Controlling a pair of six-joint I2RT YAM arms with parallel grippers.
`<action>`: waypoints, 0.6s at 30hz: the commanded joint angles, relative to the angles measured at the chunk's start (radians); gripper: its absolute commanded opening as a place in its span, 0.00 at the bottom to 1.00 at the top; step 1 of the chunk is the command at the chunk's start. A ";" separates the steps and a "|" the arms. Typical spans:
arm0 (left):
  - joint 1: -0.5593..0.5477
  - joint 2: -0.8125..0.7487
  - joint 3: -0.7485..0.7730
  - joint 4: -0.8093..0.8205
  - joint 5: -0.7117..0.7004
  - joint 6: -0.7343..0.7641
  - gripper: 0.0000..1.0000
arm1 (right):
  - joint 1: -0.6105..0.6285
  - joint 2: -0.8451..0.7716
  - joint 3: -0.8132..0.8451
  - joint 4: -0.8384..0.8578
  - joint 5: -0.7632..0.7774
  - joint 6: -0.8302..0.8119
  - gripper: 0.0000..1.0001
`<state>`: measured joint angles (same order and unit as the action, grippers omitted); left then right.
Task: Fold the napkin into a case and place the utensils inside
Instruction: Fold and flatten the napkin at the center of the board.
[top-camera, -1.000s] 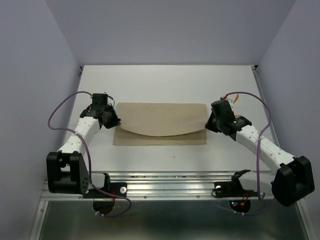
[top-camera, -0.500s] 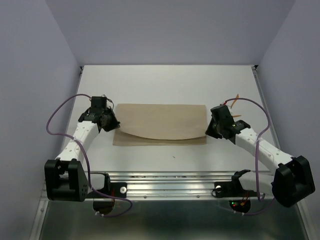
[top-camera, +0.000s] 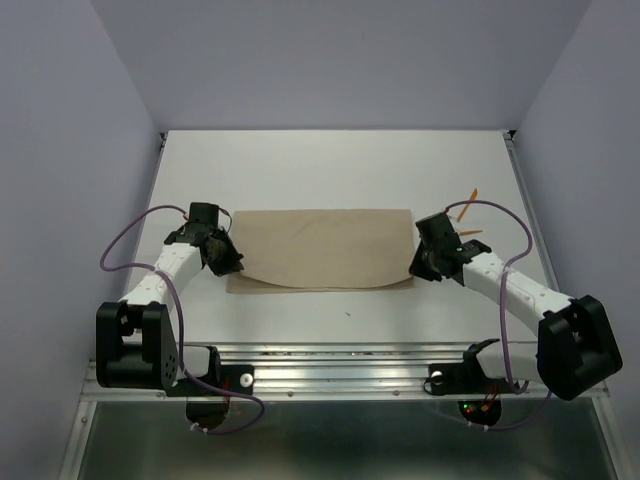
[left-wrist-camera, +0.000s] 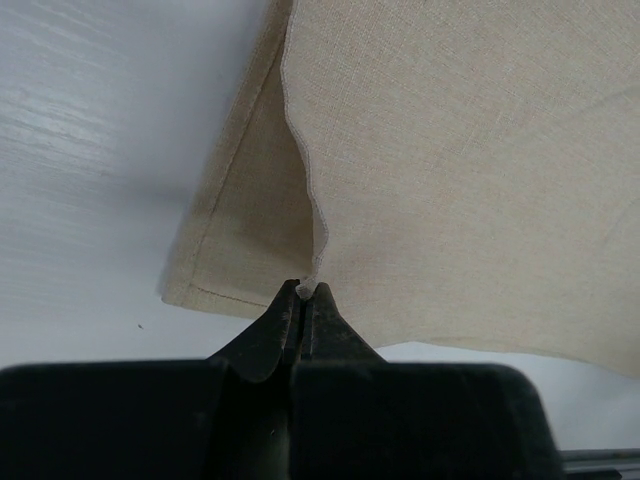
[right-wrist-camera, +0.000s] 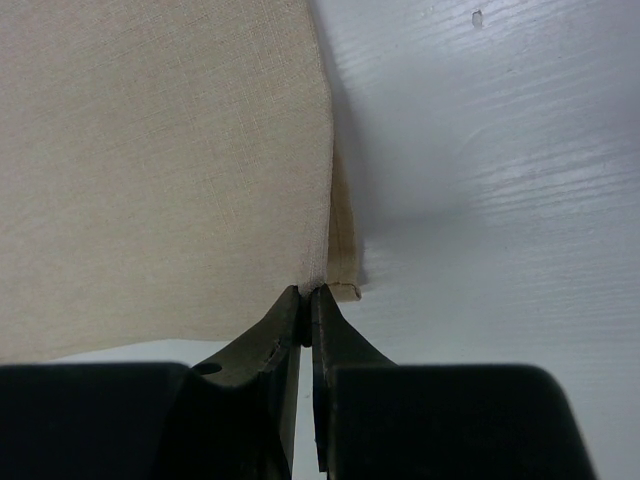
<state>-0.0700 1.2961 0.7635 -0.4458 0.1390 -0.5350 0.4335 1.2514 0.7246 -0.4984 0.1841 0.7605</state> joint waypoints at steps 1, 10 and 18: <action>0.003 0.005 0.000 0.010 -0.010 -0.011 0.00 | 0.005 0.005 0.001 0.044 0.034 0.011 0.01; 0.003 -0.050 0.063 -0.037 -0.021 -0.002 0.00 | 0.005 -0.058 0.019 0.023 0.089 0.020 0.01; 0.003 -0.049 0.076 -0.045 -0.004 -0.008 0.00 | 0.005 -0.086 0.019 -0.016 0.068 0.033 0.01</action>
<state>-0.0700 1.2785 0.8146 -0.4709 0.1318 -0.5400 0.4335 1.1915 0.7246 -0.5034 0.2394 0.7753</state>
